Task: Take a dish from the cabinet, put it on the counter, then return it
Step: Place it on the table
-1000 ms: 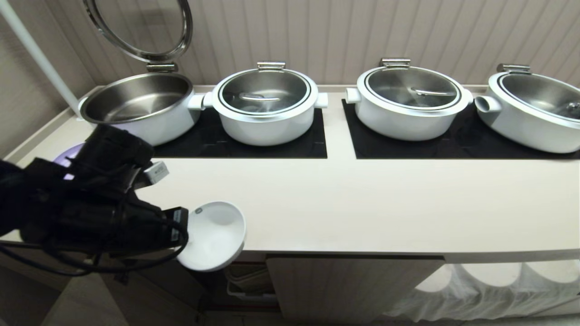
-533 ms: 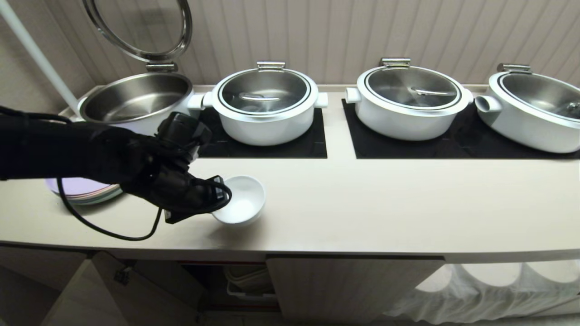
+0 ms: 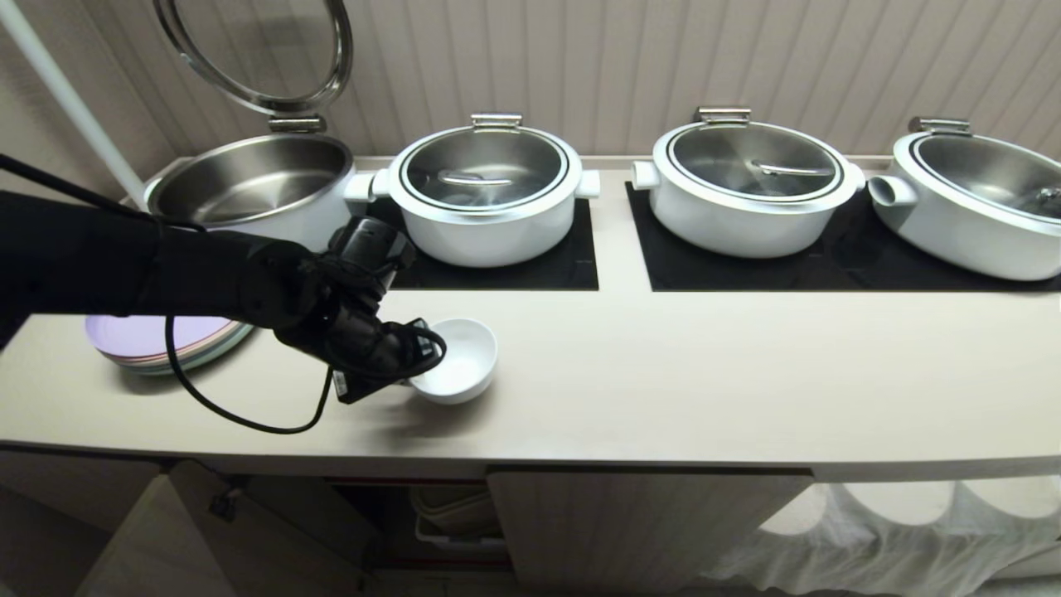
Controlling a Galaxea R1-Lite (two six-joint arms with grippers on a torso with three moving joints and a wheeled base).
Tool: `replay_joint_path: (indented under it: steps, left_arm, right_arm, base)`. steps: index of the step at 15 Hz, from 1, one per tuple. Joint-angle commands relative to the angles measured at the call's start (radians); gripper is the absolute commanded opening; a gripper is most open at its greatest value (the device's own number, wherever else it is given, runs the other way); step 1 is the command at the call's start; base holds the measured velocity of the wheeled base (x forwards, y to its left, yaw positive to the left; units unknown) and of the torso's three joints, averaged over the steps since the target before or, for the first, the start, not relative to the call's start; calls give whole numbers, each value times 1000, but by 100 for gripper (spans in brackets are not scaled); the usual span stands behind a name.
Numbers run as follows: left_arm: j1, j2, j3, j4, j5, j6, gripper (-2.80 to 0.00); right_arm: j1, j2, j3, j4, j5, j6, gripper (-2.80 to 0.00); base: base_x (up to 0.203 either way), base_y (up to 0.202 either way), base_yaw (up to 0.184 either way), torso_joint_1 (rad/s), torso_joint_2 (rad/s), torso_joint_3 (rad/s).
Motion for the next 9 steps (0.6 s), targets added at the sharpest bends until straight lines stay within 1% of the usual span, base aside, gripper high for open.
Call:
replay_joint_path:
  steps: [1, 3, 6, 9]
  left_arm:
    - [9, 29, -36, 9, 2, -4, -280]
    - [15, 41, -67, 15, 2, -4, -280]
    - [17, 43, -75, 21, 4, -2, -280]
    - [16, 40, -93, 78, 2, 12, -280]
  right_arm:
    - [0, 0, 0, 0, 1, 1, -280]
    - [0, 0, 0, 0, 0, 1, -280]
    - [0, 0, 0, 0, 0, 1, -280]
    - [0, 0, 0, 0, 0, 1, -280]
  base:
    - [0, 0, 0, 0, 0, 0]
    - [0, 0, 0, 0, 0, 0]
    - [0, 0, 0, 0, 0, 0]
    - [0, 0, 0, 0, 0, 0]
